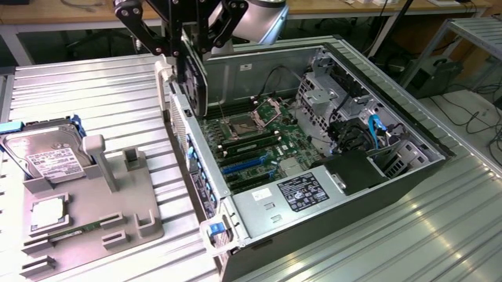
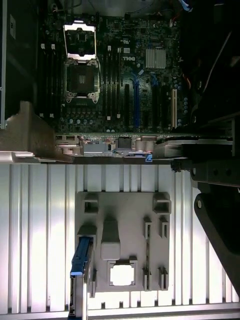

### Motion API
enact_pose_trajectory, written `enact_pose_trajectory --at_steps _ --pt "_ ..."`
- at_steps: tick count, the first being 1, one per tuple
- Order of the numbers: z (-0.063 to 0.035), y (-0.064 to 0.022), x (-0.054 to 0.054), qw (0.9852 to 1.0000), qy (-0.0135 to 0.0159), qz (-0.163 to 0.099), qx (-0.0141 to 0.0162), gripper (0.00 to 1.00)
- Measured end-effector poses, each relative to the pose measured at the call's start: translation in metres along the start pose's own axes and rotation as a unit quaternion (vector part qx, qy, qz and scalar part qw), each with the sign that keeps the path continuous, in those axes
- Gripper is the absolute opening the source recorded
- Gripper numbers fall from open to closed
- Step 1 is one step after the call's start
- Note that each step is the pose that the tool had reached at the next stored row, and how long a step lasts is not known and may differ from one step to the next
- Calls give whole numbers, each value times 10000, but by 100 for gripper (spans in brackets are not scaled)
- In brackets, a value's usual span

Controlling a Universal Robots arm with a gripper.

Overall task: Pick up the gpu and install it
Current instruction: 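Pick up the gpu and move the gpu toward the slot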

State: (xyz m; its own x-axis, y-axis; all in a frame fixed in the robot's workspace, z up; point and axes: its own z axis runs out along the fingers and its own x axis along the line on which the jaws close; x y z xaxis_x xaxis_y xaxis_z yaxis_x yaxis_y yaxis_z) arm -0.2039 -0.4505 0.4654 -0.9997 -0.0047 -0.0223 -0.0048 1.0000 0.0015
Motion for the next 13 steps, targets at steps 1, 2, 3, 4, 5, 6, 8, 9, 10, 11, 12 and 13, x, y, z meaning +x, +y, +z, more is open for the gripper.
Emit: enact_pose_trajectory --at_steps 1,2,3,4,5,6,8,9,10,11,12,13 --pt "0 0 -7 10000 0 0 0 28" --pt "0 0 -13 10000 0 0 0 28" --pt "0 0 -20 10000 0 0 0 28" --pt "0 0 -27 10000 0 0 0 28" --pt "1 0 -33 10000 0 0 0 28" --pt "1 0 -39 10000 0 0 0 28" --pt "1 0 -53 10000 0 0 0 28" --pt "1 0 -59 10000 0 0 0 28" --pt "1 0 -68 10000 0 0 0 28" --pt "1 0 -75 10000 0 0 0 28" --pt "2 0 -81 10000 0 0 0 28" --pt "2 0 -87 10000 0 0 0 28"
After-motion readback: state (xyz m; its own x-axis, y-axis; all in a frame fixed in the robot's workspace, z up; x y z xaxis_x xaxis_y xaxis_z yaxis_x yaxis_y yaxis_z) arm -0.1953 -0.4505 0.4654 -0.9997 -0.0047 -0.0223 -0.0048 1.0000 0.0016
